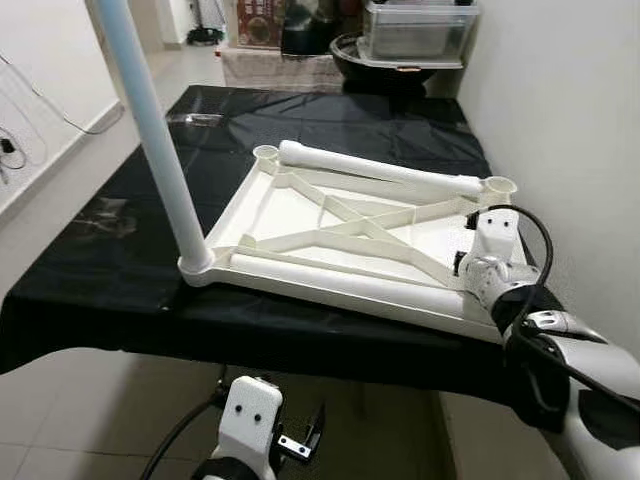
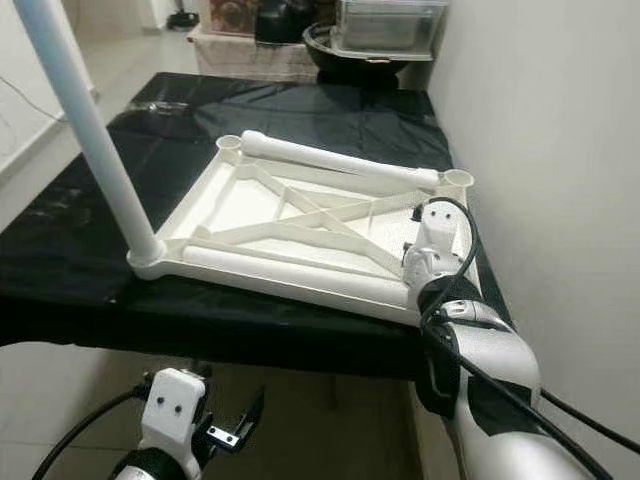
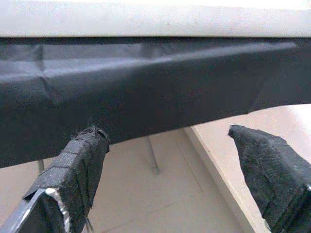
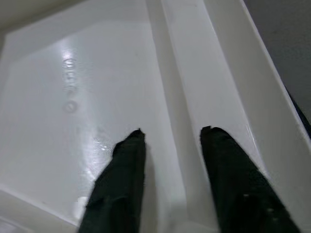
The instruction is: Building children table
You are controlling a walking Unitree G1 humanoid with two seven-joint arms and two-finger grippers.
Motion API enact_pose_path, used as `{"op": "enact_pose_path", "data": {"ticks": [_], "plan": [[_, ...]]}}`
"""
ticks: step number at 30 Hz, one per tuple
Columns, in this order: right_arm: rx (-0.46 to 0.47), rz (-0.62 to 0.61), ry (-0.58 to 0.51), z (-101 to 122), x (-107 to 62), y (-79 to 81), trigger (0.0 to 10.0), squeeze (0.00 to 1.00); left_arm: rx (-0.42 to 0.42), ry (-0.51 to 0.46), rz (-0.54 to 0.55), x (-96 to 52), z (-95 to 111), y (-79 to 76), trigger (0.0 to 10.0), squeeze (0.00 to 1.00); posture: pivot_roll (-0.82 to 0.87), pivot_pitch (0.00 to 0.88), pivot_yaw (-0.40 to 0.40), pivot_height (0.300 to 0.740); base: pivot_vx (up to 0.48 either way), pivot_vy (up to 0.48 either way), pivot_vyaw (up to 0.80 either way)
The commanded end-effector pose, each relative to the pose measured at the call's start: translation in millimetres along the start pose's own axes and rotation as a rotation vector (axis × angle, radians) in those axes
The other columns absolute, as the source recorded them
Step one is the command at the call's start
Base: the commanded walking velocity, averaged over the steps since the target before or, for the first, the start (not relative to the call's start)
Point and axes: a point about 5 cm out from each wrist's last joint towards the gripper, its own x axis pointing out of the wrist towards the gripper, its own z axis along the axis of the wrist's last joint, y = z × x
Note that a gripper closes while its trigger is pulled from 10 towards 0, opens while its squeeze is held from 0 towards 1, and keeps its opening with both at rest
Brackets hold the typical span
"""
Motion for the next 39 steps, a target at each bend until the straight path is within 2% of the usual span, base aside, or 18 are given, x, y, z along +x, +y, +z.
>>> {"op": "enact_pose_path", "data": {"ticks": [1,4,6,11,13,14,16,17,19,20,21,23,25,26,29,33,36,39], "plan": [[-0.029,0.071,0.057,-12,-1.0,14.2,0.0,0.0,-0.038,0.004,-0.038,-4.1,3,-14.3,10.0,0.0,0.06,0.183,-0.08,0.74,0.0,0.0,0.0],[-0.059,0.126,0.06,-12,-3.3,25.0,0.0,0.0,-0.043,0.011,-0.041,-5.7,3,-15.8,10.0,0.0,0.06,0.183,-0.082,0.74,0.0,0.0,0.0],[-0.087,0.214,0.074,-14,-8.6,45.0,0.0,0.0,-0.046,0.018,-0.042,-6.7,2,-16.5,10.0,0.0,0.07,0.174,-0.082,0.74,0.0,0.0,0.0],[-0.105,0.266,0.084,-16,-12.3,56.9,0.0,0.0,-0.047,0.022,-0.043,-6.8,2,-17.1,10.0,0.0,0.06,0.168,-0.083,0.74,0.0,0.0,0.0],[-0.137,0.347,0.103,-18,-21.0,80.2,0.0,0.0,-0.048,0.024,-0.047,-4.9,2,-17.6,10.0,0.0,0.06,0.164,-0.08,0.74,0.0,0.0,0.0],[-0.137,0.347,0.103,-18,-21.0,80.2,0.0,0.0,-0.048,0.024,-0.047,-4.9,2,-17.6,10.0,0.0,0.06,0.164,-0.08,0.74,0.0,0.0,0.0],[-0.146,0.443,0.122,-16,-35.4,109.1,0.0,0.0,-0.048,0.023,-0.049,-1.9,3,-17.6,10.0,0.0,0.05,0.159,-0.085,0.74,0.0,0.0,0.0],[-0.146,0.443,0.122,-16,-35.4,109.1,0.0,0.0,-0.048,0.023,-0.049,-1.9,3,-17.6,10.0,0.0,0.05,0.159,-0.085,0.74,0.0,0.0,0.0],[-0.148,0.512,0.131,-13,-46.0,126.8,0.0,0.0,-0.047,0.024,-0.049,0.0,4,-17.2,10.0,0.0,0.05,0.156,-0.088,0.74,0.0,0.0,0.0],[-0.148,0.512,0.131,-13,-46.0,126.8,0.0,0.0,-0.047,0.024,-0.049,0.0,4,-17.2,10.0,0.0,0.05,0.156,-0.088,0.74,0.0,0.0,0.0],[-0.147,0.578,0.151,-12,-57.9,144.7,0.0,0.0,-0.046,0.023,-0.047,1.7,4,-16.8,10.0,0.0,0.05,0.154,-0.09,0.74,0.0,0.0,0.0],[-0.147,0.578,0.151,-12,-57.9,144.7,0.0,0.0,-0.046,0.023,-0.047,1.7,4,-16.8,10.0,0.0,0.05,0.154,-0.09,0.74,0.0,0.0,0.0],[-0.118,0.603,0.188,-14,-69.1,160.3,0.0,0.0,-0.045,0.02,-0.045,3.3,5,-16.1,10.0,0.0,0.04,0.152,-0.093,0.74,0.0,0.0,0.0],[-0.118,0.603,0.188,-14,-69.1,160.3,0.0,0.0,-0.045,0.02,-0.045,3.3,5,-16.1,10.0,0.0,0.04,0.152,-0.093,0.74,0.0,0.0,0.0],[-0.01,0.554,0.266,-22,-85.4,181.9,0.0,0.0,-0.04,0.013,-0.038,6.4,6,-14.3,10.0,0.0,0.04,0.147,-0.095,0.74,0.0,0.0,0.0],[0.012,0.522,0.273,-24,-86.9,184.3,0.0,0.0,-0.036,0.011,-0.038,7.7,6,-14.1,10.0,0.0,0.05,0.144,-0.097,0.74,0.0,0.0,0.0],[0.077,0.428,0.279,-31,-83.6,182.5,0.0,0.0,-0.031,0.007,-0.035,10.3,6,-13.6,10.0,0.0,0.05,0.139,-0.099,0.74,0.0,0.0,0.0],[0.165,0.303,0.277,-32,-73.1,169.3,0.0,0.0,-0.025,0.002,-0.031,12.1,6,-13.3,10.0,0.0,0.05,0.132,-0.103,0.74,0.0,0.0,0.0]]}}
